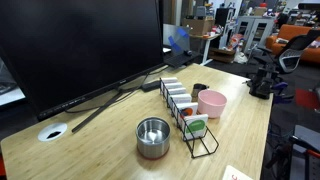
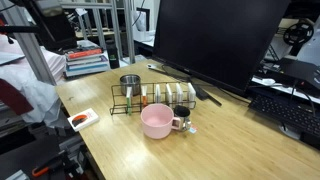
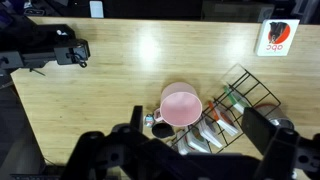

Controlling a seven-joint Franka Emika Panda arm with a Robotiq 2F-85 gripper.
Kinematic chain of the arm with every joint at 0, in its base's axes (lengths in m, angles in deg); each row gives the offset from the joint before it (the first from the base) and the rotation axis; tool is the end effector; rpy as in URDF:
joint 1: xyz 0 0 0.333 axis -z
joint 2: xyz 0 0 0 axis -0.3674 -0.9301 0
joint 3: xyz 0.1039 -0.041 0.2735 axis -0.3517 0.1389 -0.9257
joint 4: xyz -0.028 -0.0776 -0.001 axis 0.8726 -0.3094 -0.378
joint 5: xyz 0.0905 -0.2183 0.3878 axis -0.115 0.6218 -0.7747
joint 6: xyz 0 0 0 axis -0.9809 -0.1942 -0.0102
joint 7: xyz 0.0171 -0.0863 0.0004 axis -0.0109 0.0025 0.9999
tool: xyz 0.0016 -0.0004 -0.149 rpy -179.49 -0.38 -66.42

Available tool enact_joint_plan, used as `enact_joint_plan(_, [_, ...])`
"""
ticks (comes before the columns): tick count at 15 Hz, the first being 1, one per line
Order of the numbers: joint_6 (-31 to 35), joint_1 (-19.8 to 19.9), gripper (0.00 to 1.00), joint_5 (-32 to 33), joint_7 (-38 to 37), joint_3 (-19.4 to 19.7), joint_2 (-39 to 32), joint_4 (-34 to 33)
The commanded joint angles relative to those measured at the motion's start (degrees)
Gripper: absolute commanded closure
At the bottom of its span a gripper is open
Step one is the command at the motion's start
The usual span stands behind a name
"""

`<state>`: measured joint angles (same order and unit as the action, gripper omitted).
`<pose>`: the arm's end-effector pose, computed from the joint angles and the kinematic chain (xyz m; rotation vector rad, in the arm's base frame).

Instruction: Move the silver jar to the left of the book rack

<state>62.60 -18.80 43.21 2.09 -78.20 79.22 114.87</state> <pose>0.3528 -0.0897 0.5097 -3.1135 -0.1651 -0.3193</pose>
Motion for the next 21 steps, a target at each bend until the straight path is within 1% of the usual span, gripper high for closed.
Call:
enact_joint_plan(1, [-0.2,-0.2,0.0,0.1,-0.2,0.1,0.0,-0.2])
enact_joint_plan(11, [-0.2,-0.2,0.0,0.1,-0.2,0.1,0.0,-0.2])
enact_joint_plan(17, [0.0,-0.4,0.0,1.1,-1.4,-1.5,-5.4,-0.8])
enact_joint_plan(19, [1.3,-0.5,0.0,1.4,-1.6,-2.1,-7.4,-0.6])
enact_joint_plan(21, [3.6,-1.0,0.0,3.2,-0.5,-3.2,-8.7,0.2])
